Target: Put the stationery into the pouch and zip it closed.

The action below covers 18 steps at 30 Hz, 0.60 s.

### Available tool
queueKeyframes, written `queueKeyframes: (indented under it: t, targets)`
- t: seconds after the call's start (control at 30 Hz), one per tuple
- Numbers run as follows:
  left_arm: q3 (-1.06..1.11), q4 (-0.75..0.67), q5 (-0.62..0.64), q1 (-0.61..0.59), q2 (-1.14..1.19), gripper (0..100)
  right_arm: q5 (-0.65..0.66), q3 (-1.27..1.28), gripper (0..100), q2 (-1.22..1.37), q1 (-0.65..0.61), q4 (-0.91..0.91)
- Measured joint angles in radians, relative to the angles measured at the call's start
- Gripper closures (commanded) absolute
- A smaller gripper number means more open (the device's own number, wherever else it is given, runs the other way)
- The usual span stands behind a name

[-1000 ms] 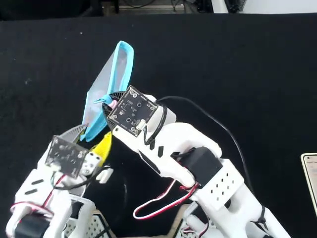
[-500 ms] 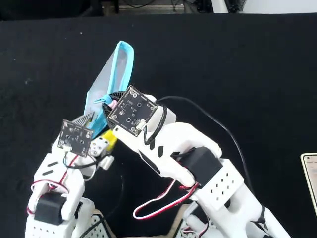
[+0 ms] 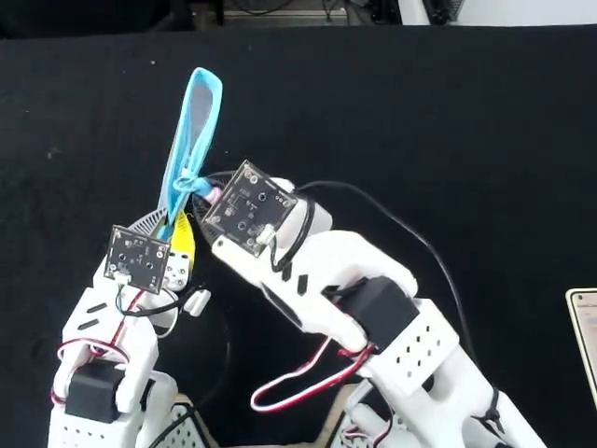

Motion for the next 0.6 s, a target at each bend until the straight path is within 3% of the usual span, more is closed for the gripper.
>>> queueKeyframes:
  t: [0.2, 0.43, 0.6]
  targets:
    - [-0.087, 0.144, 0.000, 0.002, 0.003, 97, 0.000, 0.000, 98.7, 0.000, 0.081, 0.000]
    - [-0.129, 0.218, -0.058, 0.003, 0.000, 97, 0.002, 0.023, 98.8, 0.000, 0.132, -0.003]
    - [-0.149, 0.262, -0.060, 0.005, 0.000, 97, 0.002, 0.114, 98.8, 0.000, 0.172, -0.130]
